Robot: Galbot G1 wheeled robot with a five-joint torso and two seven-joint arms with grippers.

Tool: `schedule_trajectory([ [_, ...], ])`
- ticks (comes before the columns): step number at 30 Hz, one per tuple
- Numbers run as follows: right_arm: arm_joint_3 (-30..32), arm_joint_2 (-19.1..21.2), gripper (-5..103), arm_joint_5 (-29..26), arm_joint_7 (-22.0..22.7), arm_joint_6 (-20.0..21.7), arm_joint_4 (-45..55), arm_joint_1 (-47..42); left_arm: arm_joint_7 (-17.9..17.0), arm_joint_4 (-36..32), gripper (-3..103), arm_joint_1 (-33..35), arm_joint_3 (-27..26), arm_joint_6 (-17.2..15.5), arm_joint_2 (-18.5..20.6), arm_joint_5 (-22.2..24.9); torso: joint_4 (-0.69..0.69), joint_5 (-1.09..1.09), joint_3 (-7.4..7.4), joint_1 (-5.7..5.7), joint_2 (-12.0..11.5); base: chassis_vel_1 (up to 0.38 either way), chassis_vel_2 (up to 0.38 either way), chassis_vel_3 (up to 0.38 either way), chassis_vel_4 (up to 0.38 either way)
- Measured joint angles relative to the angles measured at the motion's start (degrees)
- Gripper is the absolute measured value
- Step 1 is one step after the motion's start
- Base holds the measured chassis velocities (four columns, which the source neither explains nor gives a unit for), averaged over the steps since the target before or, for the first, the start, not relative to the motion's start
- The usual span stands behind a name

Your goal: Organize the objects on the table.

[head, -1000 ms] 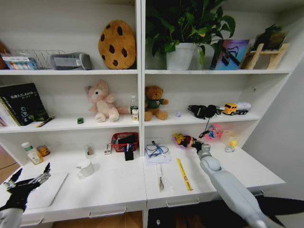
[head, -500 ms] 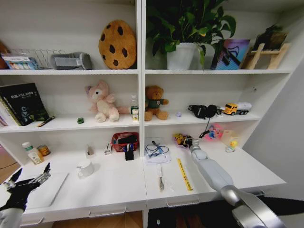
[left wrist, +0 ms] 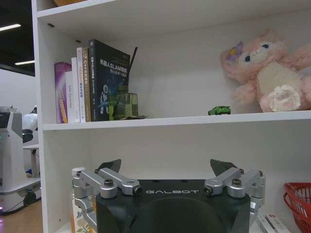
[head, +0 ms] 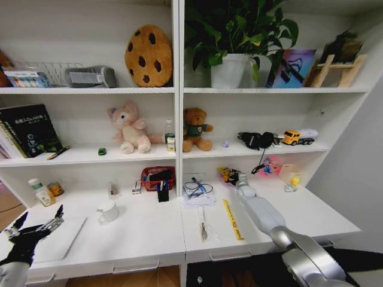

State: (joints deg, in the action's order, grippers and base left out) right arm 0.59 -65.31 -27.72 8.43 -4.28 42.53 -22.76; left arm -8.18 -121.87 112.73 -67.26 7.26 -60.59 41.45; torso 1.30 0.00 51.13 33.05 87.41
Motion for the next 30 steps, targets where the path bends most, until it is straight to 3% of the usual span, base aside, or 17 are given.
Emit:
schedule_trajectory([
  [2, 0.4, 0.9, 30, -0.1, 0.5, 0.2, 2.4, -1.5, 0.0, 0.0, 100, 0.0, 0.0, 0.0, 0.0, 0.0, 0.00, 0.01, 0.00, 0.00, 0.0, 0.000, 0.000, 0.000, 0.000],
  [3, 0.4, 0.9, 30, -0.1, 0.5, 0.2, 2.4, -1.5, 0.0, 0.0, 100, 0.0, 0.0, 0.0, 0.0, 0.0, 0.00, 0.01, 0.00, 0.00, 0.0, 0.000, 0.000, 0.000, 0.000],
  [6, 2.7, 3.9, 46, -0.2, 2.2, 1.3, 10.4, -6.2, 0.0, 0.0, 100, 0.0, 0.0, 0.0, 0.0, 0.0, 0.00, 0.01, 0.00, 0.00, 0.0, 0.000, 0.000, 0.000, 0.000],
  [7, 2.7, 3.9, 46, -0.2, 2.2, 1.3, 10.4, -6.2, 0.0, 0.0, 100, 0.0, 0.0, 0.0, 0.0, 0.0, 0.00, 0.01, 0.00, 0.00, 0.0, 0.000, 0.000, 0.000, 0.000],
  [10, 6.3, 8.0, 63, -1.0, 3.8, 3.1, 22.2, -12.7, 0.0, 0.0, 100, 0.0, 0.0, 0.0, 0.0, 0.0, 0.00, -0.01, 0.00, 0.00, 0.0, 0.000, 0.000, 0.000, 0.000],
  [11, 6.3, 8.0, 63, -1.0, 3.8, 3.1, 22.2, -12.7, 0.0, 0.0, 100, 0.0, 0.0, 0.0, 0.0, 0.0, 0.00, -0.01, 0.00, 0.00, 0.0, 0.000, 0.000, 0.000, 0.000],
  [12, 7.4, 9.2, 69, -1.2, 4.0, 3.6, 25.8, -15.2, 0.0, 0.0, 100, 0.0, 0.0, 0.0, 0.0, 0.0, 0.00, -0.01, 0.00, 0.00, 0.0, 0.000, 0.000, 0.000, 0.000],
  [14, 8.7, 10.2, 69, -1.3, 4.1, 4.0, 29.5, -18.2, 0.0, 0.0, 100, 0.0, 0.0, 0.0, 0.0, 0.0, -0.02, 0.00, 0.00, 0.00, 0.0, 0.000, 0.000, 0.000, 0.000],
  [16, 12.6, 12.0, 85, -1.4, 4.0, 4.5, 36.4, -26.3, 0.0, 0.0, 100, 0.0, 0.0, 0.0, 0.0, 0.0, 0.01, 0.03, 0.00, -0.01, 0.0, 0.000, 0.000, 0.000, 0.000],
  [18, 14.7, 12.6, 85, -1.3, 4.0, 4.5, 38.9, -29.7, 0.0, 0.0, 100, 0.0, 0.0, 0.0, 0.0, 0.0, 0.01, 0.04, -0.01, 0.00, 0.0, 0.000, 0.000, 0.000, 0.000],
  [19, 17.2, 13.1, 96, -1.0, 4.0, 4.5, 41.8, -33.7, 0.0, 0.0, 100, 0.0, 0.0, 0.0, 0.0, 0.0, 0.02, 0.00, -0.01, -0.01, 0.0, 0.000, 0.000, 0.000, 0.000],
  [30, 31.1, 13.8, 100, -0.2, 4.1, 2.4, 62.8, -55.6, 0.0, 0.0, 100, 0.0, 0.0, 0.0, 0.0, 0.0, 0.00, 0.00, -0.01, -0.01, 0.0, 0.000, 0.000, 0.000, 0.000],
])
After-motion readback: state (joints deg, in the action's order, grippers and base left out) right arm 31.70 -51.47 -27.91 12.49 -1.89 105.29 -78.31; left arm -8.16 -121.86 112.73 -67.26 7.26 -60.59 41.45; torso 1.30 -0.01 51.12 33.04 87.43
